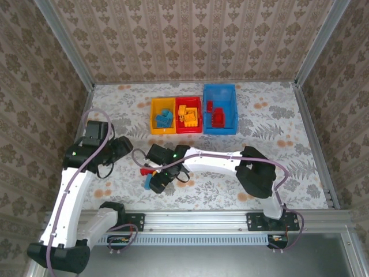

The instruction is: Sort the legos into containers by color

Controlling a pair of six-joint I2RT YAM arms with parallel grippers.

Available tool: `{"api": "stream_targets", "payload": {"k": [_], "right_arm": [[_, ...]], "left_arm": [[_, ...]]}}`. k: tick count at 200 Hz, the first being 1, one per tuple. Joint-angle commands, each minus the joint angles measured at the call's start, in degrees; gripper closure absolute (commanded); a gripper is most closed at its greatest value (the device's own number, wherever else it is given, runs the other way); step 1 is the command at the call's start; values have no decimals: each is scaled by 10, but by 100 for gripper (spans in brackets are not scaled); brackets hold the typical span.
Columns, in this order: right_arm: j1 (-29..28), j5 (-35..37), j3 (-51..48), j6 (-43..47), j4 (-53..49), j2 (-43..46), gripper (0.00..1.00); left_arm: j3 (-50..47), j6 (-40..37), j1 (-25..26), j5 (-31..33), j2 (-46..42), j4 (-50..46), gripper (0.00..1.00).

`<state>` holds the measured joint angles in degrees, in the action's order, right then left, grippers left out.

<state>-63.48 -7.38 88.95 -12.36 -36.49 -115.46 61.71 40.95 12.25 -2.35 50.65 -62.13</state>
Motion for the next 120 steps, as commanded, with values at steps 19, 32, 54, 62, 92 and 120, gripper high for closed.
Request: {"api": "stream_targets", "payload": {"k": [19, 32, 54, 62, 92, 120], "right_arm": [[-3, 6, 43, -40, -10, -54, 16], [-3, 23, 53, -51, -10, -71, 16], [2, 45, 76, -58, -12, -98, 21], [5, 46, 86, -62, -13, -107, 24], [11, 64, 119, -68, -30, -135, 35], [18, 66, 122, -68, -35, -137, 46]], "left_arm": [[-14, -9, -7, -19, -24, -57, 36], [-14, -14, -8, -22, -29, -60, 36], [-12, -22, -8, -27, -35, -68, 36], [-11, -24, -8, -29, -39, -69, 36], [-9, -26, -8, -34, -47, -70, 37], [-6, -30, -8, -39, -47, -63, 37]]}}
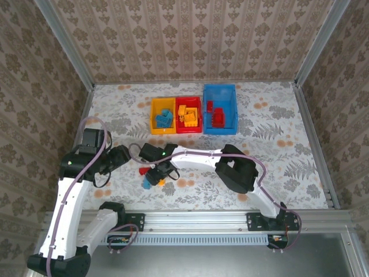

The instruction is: Sort the legos into containers by color

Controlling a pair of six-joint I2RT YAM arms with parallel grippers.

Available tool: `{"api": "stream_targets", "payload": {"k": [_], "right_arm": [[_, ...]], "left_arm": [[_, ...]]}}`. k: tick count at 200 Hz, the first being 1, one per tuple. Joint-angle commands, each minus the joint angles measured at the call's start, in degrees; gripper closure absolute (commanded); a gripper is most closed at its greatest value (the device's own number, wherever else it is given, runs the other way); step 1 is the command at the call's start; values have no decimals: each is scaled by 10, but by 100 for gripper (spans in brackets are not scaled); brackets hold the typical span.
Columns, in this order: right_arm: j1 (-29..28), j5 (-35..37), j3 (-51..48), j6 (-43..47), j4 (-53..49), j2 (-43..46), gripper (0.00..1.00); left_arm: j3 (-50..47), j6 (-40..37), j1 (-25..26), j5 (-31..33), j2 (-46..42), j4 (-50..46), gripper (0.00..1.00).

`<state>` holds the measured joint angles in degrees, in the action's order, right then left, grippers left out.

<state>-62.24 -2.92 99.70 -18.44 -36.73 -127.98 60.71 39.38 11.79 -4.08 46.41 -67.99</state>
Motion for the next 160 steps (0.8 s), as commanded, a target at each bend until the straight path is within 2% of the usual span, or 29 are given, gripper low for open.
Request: {"api": "stream_targets", "payload": {"k": [1, 32, 57, 97, 131, 160], "right_arm": [[6, 22, 13, -8, -33, -11, 46], [17, 32, -9, -5, -32, 18, 57], [33, 55, -33, -6, -32, 81, 62], [117, 105, -12, -27, -67, 157, 65], [205, 126, 99, -44, -104, 95, 67], [262, 104, 236, -57, -111, 0, 67]], "left_arm": [[4, -14, -4, -23, -4, -5, 37], [-3, -11, -4, -38, -4, 16, 37], [-8, -15, -3, -65, 3, 50, 38], [0, -21, 19, -111, 50, 143, 38], [42, -29, 84, -108, 141, 219, 39], [94, -49, 129, -92, 214, 261, 39]]}}
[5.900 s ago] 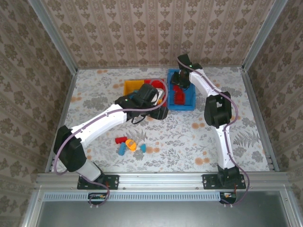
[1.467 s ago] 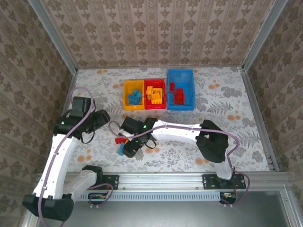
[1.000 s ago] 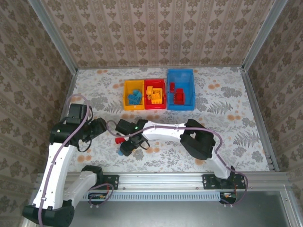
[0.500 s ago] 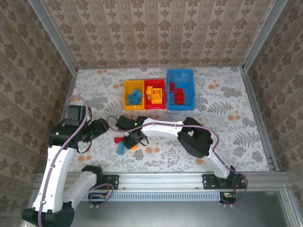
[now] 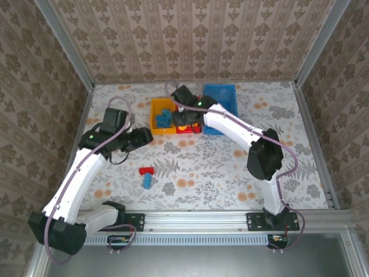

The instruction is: Sort the legos into containers by color

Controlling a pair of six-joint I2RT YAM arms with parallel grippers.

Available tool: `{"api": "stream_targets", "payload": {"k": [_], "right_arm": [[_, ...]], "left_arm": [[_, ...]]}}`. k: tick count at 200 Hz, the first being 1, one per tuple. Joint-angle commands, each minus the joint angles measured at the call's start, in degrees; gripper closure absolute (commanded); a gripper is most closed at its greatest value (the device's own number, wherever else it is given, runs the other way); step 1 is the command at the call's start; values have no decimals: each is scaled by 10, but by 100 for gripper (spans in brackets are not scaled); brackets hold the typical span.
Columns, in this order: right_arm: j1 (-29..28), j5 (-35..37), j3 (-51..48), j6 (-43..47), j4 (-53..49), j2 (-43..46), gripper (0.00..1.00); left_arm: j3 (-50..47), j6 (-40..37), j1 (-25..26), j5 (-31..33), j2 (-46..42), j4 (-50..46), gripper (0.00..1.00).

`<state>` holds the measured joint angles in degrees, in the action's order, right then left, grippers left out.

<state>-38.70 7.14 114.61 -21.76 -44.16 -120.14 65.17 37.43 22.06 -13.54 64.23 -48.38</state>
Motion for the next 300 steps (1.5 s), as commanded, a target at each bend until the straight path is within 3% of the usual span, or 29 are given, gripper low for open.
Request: {"api": "stream_targets", "payload": {"k": [1, 35, 68, 97, 140, 185, 209, 235, 260, 280, 300], "right_arm": [[29, 3, 94, -25, -37, -82, 67], [76, -33, 229, -49, -37, -189, 67], [97, -45, 262, -58, -19, -226, 66], [103, -53, 266, -55, 0, -232, 51], [101, -64, 268, -55, -3, -223, 38], [90, -50, 252, -38, 8, -163, 40], [74, -30, 175, -12, 50, -78, 39], [46, -46, -8, 12, 154, 43, 34], [19, -154, -191, 21, 250, 138, 26], [-4, -250, -299, 12, 282, 189, 25], [-33, -290, -381, 18, 289, 230, 24]], "left_arm": [[51, -30, 27, 3, 38, 66, 39], [103, -64, 58, 12, 115, 85, 39], [170, -99, 89, 40, 190, 97, 38], [229, -120, 111, 48, 245, 81, 38], [213, -117, 114, 54, 237, 80, 38], [187, -115, 101, 76, 198, 22, 38], [150, -107, 88, 101, 156, -63, 37], [77, -87, 93, 119, 110, -162, 37], [-17, -49, 116, 111, 86, -204, 35], [-82, -25, 144, 90, 84, -179, 31], [-127, -6, 152, 78, 98, -144, 27]]}}
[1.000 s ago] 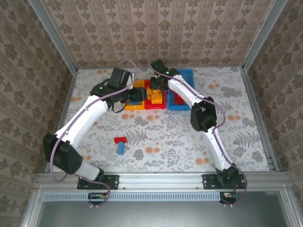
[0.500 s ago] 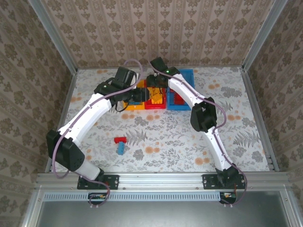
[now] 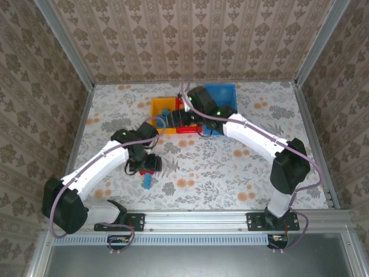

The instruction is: Sort the legos into containers by color

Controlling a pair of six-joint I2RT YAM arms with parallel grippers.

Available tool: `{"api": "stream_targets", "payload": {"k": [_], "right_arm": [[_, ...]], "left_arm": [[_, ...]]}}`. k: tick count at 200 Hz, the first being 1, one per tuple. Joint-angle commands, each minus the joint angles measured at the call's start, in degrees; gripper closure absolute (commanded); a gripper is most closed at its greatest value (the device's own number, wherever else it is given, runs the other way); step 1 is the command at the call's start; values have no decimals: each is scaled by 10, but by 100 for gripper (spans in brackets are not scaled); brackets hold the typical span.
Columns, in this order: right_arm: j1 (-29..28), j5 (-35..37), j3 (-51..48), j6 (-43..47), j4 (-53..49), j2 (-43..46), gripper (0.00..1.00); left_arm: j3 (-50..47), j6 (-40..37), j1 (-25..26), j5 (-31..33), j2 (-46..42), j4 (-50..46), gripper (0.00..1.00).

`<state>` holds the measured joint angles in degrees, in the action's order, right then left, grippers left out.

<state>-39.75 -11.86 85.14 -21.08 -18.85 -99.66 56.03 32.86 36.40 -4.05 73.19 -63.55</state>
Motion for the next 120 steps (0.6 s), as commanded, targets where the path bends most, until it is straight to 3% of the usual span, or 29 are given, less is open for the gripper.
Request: {"api": "stream_targets", "payload": {"k": [1, 48, 98, 120], "right_arm": [[-24, -101, -89, 11, 36, 26, 24], [-40, -108, -165, 6, 20, 71, 25], [-39, -114, -161, 18, 4, 75, 26], [-39, -114, -162, 18, 0, 75, 27]], "left_arm": [[-37, 40, 8, -17, 9, 10, 27], [-70, 43, 7, -13, 78, 65, 29], [-98, 25, -28, -2, 98, 122, 39], [-106, 21, -33, -9, 112, 143, 50]]}}
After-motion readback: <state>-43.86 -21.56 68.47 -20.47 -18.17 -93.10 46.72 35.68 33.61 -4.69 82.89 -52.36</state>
